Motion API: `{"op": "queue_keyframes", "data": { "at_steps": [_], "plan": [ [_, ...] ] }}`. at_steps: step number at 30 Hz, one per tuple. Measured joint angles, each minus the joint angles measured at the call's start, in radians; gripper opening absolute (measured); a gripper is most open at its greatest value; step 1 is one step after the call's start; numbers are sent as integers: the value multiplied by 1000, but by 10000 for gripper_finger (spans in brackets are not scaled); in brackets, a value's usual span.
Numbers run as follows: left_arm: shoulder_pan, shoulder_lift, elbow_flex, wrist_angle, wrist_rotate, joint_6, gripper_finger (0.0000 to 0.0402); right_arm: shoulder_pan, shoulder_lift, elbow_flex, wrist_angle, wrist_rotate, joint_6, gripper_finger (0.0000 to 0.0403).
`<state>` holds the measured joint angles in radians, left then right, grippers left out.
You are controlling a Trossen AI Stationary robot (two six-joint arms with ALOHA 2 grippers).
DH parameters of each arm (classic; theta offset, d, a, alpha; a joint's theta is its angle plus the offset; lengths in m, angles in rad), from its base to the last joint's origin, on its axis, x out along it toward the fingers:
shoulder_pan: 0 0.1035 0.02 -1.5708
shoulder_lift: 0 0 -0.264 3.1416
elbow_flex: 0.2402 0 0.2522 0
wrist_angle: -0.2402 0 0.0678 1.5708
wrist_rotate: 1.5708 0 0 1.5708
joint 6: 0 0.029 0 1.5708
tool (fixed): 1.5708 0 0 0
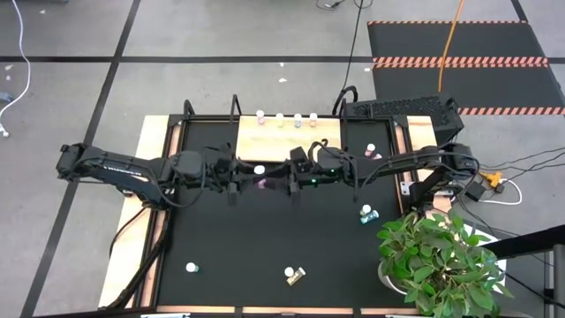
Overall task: Pick and place medicine bottles onto shelf by color
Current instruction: Put the bottom pink pill bottle on the shelf aligned with the other pink pill bottle
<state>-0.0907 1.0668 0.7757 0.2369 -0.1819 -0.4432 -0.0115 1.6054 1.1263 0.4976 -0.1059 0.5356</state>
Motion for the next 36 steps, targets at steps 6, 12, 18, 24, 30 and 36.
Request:
{"op": "queue_keyframes", "data": {
  "at_steps": [6,12,18,24,30,36],
  "plan": [
    [16,15,0,55,-11,29,118,-21,0,0,17,-73,-35,196],
    [19,72,0,157,-11,61,118,-43,0,2,31,-108,-27,176],
    [19,86,-1,177,-12,68,118,-47,-5,2,29,-109,-24,157],
    [19,86,-1,180,-12,64,118,-47,-5,2,11,-133,-21,115],
    [19,86,-1,176,-12,-12,150,-47,-5,4,-7,-130,-63,93],
    [24,66,-1,173,-11,-1,259,-46,-5,4,-75,-66,-224,108]
  ]
}}
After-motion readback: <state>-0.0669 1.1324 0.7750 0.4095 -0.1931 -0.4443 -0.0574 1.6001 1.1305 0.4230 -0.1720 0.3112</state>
